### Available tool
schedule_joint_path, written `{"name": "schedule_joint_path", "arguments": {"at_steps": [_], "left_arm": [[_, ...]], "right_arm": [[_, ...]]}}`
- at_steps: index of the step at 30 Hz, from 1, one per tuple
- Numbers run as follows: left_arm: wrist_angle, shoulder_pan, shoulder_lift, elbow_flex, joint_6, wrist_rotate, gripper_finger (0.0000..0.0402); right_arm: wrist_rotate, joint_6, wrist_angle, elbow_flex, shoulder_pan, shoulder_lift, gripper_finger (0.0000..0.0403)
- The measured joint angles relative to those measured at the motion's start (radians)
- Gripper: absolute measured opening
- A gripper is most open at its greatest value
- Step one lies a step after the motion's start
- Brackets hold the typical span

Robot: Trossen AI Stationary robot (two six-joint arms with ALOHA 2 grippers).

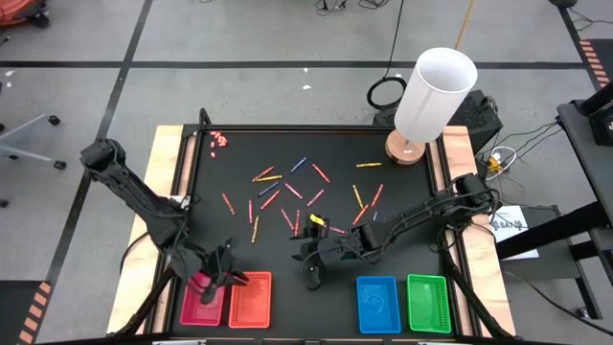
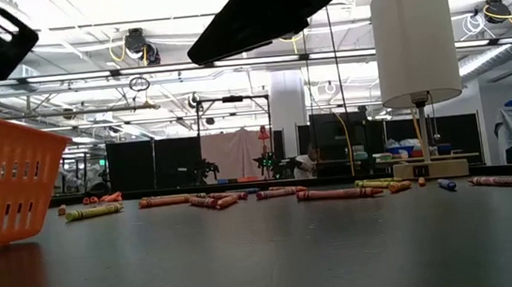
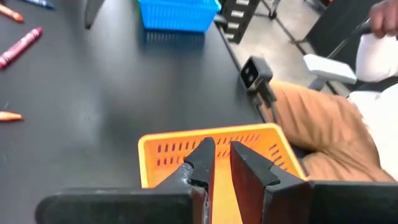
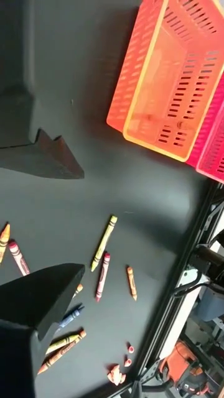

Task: Sort crayons
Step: Put the orange crayon into the orange bin

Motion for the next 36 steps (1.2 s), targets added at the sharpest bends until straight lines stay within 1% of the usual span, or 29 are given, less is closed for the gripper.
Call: {"name": "schedule_joint_path", "arguments": {"at_steps": [6,12,16,20,22,25,28,31,34,36], "left_arm": [[0.001,0.0,0.048,0.0,0.001,0.0,0.005],[0.001,0.0,0.051,0.0,0.002,-0.001,0.005],[-0.001,0.0,0.051,0.0,0.03,-0.002,0.005],[-0.002,0.005,0.051,0.0,0.092,-0.038,0.005],[-0.002,0.017,0.051,0.0,0.134,-0.074,0.005],[-0.002,0.047,0.051,0.0,0.198,-0.116,0.005],[-0.001,0.09,0.051,0.0,0.252,-0.128,0.005],[-0.003,0.14,0.049,0.0,0.313,-0.139,0.005],[-0.022,0.204,0.031,0.009,0.328,-0.216,0.005],[-0.098,0.254,0.012,0.036,0.291,-0.285,0.005]], "right_arm": [[0.0,-0.002,0.0,0.0,0.0,0.0,0.0217],[0.0,-0.002,0.0,0.0,0.0,0.0,0.0217],[0.0,-0.002,0.0,0.0,0.0,0.0,0.0217],[0.0,0.067,0.0,0.0,-0.005,0.0,0.0217],[0.0,0.108,-0.006,0.0,-0.012,0.0,0.0217],[0.002,0.157,-0.059,0.0,-0.024,0.0,0.0217],[0.001,0.233,-0.124,0.0,-0.04,0.0,0.0217],[0.002,0.263,-0.179,0.0,-0.054,0.0,0.0217],[0.003,0.267,-0.212,0.0,-0.062,0.0,0.0217],[0.003,0.257,-0.218,0.0,-0.064,0.0,0.0217]]}}
